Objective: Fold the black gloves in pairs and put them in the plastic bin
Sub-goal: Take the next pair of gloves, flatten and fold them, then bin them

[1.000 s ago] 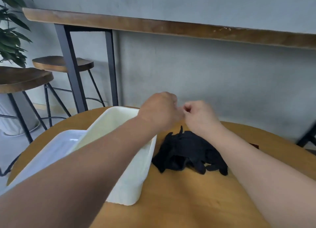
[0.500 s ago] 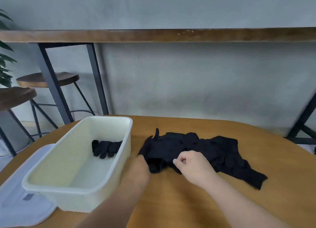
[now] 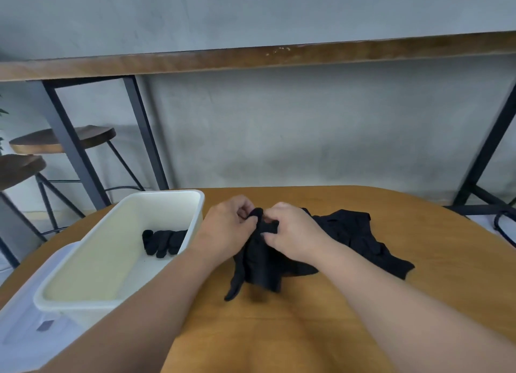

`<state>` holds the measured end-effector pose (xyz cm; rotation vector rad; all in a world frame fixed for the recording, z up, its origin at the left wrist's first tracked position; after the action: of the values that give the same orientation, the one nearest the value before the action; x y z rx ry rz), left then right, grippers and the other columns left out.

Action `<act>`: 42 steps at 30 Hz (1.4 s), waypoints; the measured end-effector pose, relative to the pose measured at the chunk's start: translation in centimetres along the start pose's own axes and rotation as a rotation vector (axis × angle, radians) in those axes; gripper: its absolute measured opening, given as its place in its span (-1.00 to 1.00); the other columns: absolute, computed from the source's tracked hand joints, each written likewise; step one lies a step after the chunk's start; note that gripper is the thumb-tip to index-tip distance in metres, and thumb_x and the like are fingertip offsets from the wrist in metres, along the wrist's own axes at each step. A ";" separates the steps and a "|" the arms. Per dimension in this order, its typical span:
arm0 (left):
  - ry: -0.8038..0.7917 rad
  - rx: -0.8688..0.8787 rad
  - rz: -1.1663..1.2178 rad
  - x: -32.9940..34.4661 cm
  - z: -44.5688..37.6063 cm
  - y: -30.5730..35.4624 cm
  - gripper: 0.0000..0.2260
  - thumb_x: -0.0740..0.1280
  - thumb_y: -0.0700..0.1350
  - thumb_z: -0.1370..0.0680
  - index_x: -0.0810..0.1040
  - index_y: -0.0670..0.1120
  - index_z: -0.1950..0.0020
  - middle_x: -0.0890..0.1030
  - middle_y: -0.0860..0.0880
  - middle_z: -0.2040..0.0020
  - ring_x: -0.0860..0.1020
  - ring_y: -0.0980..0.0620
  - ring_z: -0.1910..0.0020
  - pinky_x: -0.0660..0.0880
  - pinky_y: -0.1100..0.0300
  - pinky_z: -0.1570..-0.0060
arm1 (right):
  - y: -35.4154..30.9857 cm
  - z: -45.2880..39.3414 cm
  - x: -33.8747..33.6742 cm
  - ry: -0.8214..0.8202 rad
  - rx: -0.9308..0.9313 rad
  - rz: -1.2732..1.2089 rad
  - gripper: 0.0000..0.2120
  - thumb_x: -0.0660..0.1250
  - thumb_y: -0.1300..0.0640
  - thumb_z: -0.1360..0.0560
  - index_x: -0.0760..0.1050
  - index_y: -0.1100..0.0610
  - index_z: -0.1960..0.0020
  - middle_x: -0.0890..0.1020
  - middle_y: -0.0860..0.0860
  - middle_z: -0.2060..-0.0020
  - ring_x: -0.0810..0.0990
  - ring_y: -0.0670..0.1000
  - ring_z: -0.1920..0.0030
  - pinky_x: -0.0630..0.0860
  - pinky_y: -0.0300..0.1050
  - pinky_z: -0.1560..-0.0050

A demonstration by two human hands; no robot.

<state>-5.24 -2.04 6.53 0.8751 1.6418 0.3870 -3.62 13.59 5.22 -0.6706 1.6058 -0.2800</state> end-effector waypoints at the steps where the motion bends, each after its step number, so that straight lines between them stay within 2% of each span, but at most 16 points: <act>1: 0.004 -0.013 0.024 -0.4 -0.1 0.5 -0.90 0.37 -0.12 -0.51 0.53 0.05 0.17 0.59 0.08 0.27 0.54 0.09 0.27 0.51 0.24 0.21 | -0.2 -0.1 -0.3 -0.005 0.022 -0.026 -0.83 0.35 0.06 -0.54 0.59 -0.01 -0.13 0.54 -0.07 -0.09 0.51 -0.04 0.09 0.47 -0.14 0.03; 3: 0.016 -0.050 0.082 -0.8 -0.7 1.1 -0.92 0.37 -0.12 -0.53 0.54 0.04 0.15 0.63 0.02 0.25 0.58 0.03 0.25 0.55 0.17 0.18 | -0.5 0.0 -1.3 0.030 0.092 -0.147 -0.82 0.29 0.06 -0.58 0.61 -0.05 -0.14 0.61 -0.12 -0.04 0.55 -0.06 0.04 0.45 -0.20 0.06; 6: 0.011 -0.109 0.258 -1.2 -1.8 2.0 -0.95 0.34 -0.13 -0.56 0.51 -0.03 0.10 0.68 -0.08 0.21 0.66 -0.08 0.21 0.63 -0.01 0.10 | -1.1 0.8 -3.1 0.102 0.171 -0.412 -0.84 0.25 -0.02 -0.61 0.60 -0.09 -0.10 0.64 -0.16 0.12 0.58 -0.12 0.11 0.43 -0.28 0.18; 8: 0.018 -0.137 0.354 -1.3 -2.7 2.9 -0.94 0.31 -0.15 -0.58 0.47 -0.08 0.08 0.68 -0.16 0.13 0.66 -0.11 0.19 0.64 0.00 0.13 | -1.3 1.1 -3.7 0.098 0.163 -0.529 -0.87 0.30 -0.08 -0.57 0.59 -0.10 -0.04 0.63 -0.21 0.15 0.59 -0.17 0.10 0.47 -0.29 0.12; 13: 0.030 -0.204 0.667 -1.3 -3.1 5.2 -0.95 0.25 -0.24 -0.61 0.42 -0.18 0.04 0.64 -0.26 0.04 0.67 -0.12 0.16 0.64 0.13 0.27 | -0.4 1.7 -4.3 0.048 0.237 -0.381 -0.90 0.47 -0.02 -0.45 0.64 -0.03 0.07 0.66 -0.15 0.28 0.63 -0.10 0.23 0.51 -0.23 0.22; 15: 0.046 -0.269 0.742 -0.9 -2.7 5.2 -0.94 0.25 -0.24 -0.61 0.42 -0.17 0.06 0.62 -0.26 0.04 0.67 -0.15 0.13 0.64 0.11 0.25 | 0.3 2.0 -4.8 0.050 0.282 -0.268 -0.89 0.48 -0.01 -0.44 0.64 -0.03 0.06 0.67 -0.12 0.17 0.62 -0.06 0.14 0.49 -0.19 0.18; 17: 0.063 -0.362 0.860 -0.3 -2.3 4.8 -0.96 0.24 -0.24 -0.61 0.42 -0.18 0.03 0.61 -0.26 0.02 0.67 -0.19 0.09 0.64 0.10 0.26 | 0.7 2.4 -5.3 0.086 0.308 -0.218 -0.74 0.49 -0.04 -0.42 0.60 -0.06 -0.09 0.62 -0.11 -0.01 0.59 -0.05 0.00 0.47 -0.17 0.07; 21: 0.024 -0.534 1.164 0.8 -1.2 4.7 -0.89 0.20 -0.28 -0.62 0.42 -0.25 -0.13 0.60 -0.28 0.00 0.66 -0.18 0.05 0.64 0.09 0.25 | 1.0 3.8 -5.4 0.102 0.404 -0.379 -0.47 0.58 -0.09 -0.31 0.45 -0.06 -0.19 0.53 -0.10 -0.05 0.57 -0.08 -0.03 0.56 -0.09 -0.05; 23: 0.012 -0.586 1.228 1.2 -0.7 4.9 -0.90 0.19 -0.29 -0.62 0.45 -0.29 -0.08 0.60 -0.25 0.10 0.65 -0.16 0.09 0.62 0.08 0.19 | 1.4 4.5 -4.8 0.071 0.453 -0.500 -0.47 0.61 -0.04 -0.29 0.46 -0.01 -0.17 0.55 -0.06 -0.05 0.62 -0.03 -0.01 0.62 -0.02 -0.07; 25: 0.009 -0.627 1.268 1.7 -0.2 5.1 -0.90 0.18 -0.29 -0.62 0.46 -0.31 -0.03 0.60 -0.26 0.10 0.64 -0.17 0.09 0.61 0.06 0.17 | 1.8 5.1 -4.3 0.056 0.470 -0.664 -0.60 0.59 0.07 -0.33 0.54 0.06 -0.10 0.65 0.01 -0.03 0.68 0.01 0.02 0.64 -0.01 -0.06; 29: -0.005 -0.689 1.277 2.6 0.9 5.0 -0.88 0.19 -0.29 -0.63 0.46 -0.32 -0.09 0.60 -0.29 0.00 0.64 -0.17 0.05 0.61 0.07 0.18 | 2.5 6.3 -4.2 0.126 0.432 -0.683 -0.91 0.48 0.16 -0.46 0.66 0.03 0.05 0.72 -0.03 0.09 0.69 0.03 0.04 0.63 0.02 -0.06; 33: 0.015 -0.683 1.065 3.1 1.8 4.4 -0.89 0.23 -0.28 -0.61 0.46 -0.24 -0.12 0.60 -0.20 0.02 0.63 -0.08 0.07 0.62 0.09 0.07 | 2.4 7.3 -6.2 0.259 0.310 -0.421 -0.84 0.34 0.11 -0.56 0.65 -0.09 -0.04 0.68 -0.14 0.03 0.66 0.02 0.00 0.59 -0.11 0.04; 35: 0.013 -0.592 0.767 3.2 2.2 4.3 -0.79 0.29 -0.23 -0.58 0.45 -0.13 -0.21 0.56 -0.09 -0.05 0.56 0.00 0.01 0.58 0.09 -0.02 | 2.2 7.7 -7.4 0.262 0.228 -0.210 -0.82 0.30 0.07 -0.58 0.64 -0.14 -0.06 0.59 -0.21 -0.08 0.58 -0.03 -0.08 0.49 -0.14 -0.05; 38: -0.068 -0.276 0.433 3.3 2.8 5.4 -0.61 0.39 -0.17 -0.51 0.46 0.05 -0.31 0.49 0.12 -0.20 0.49 0.17 -0.07 0.42 0.31 0.02 | 1.5 8.1 -8.8 0.150 0.130 0.021 -0.82 0.28 0.02 -0.60 0.63 -0.19 -0.07 0.45 -0.26 -0.21 0.46 -0.13 -0.10 0.32 -0.18 -0.10; 40: -0.223 -0.132 0.429 3.7 3.0 6.6 -0.65 0.45 -0.15 -0.48 0.54 0.07 -0.24 0.57 0.16 -0.16 0.53 0.18 -0.10 0.46 0.31 -0.02 | 1.0 8.3 -9.6 0.062 0.107 0.119 -0.82 0.27 0.01 -0.60 0.63 -0.18 -0.07 0.55 -0.25 -0.12 0.52 -0.10 0.01 0.44 -0.12 -0.03; 42: -0.303 -0.094 0.444 4.2 3.2 7.6 -0.74 0.48 -0.13 -0.46 0.61 0.05 -0.13 0.64 0.11 -0.02 0.59 0.14 -0.02 0.51 0.30 0.03 | 0.8 8.3 -10.0 0.035 0.103 0.146 -0.83 0.27 0.02 -0.60 0.63 -0.17 -0.04 0.66 -0.20 0.08 0.59 -0.08 0.10 0.53 -0.09 0.09</act>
<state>0.14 5.36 7.80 1.1660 1.1377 0.6000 4.37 21.56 11.71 -0.4695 1.6528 -0.2656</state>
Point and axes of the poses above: each hand's wrist, its own z-axis away from the middle knuckle, its own x-axis out of the palm, y = z × x, the point moved 1 cm from there along -z, towards the middle knuckle
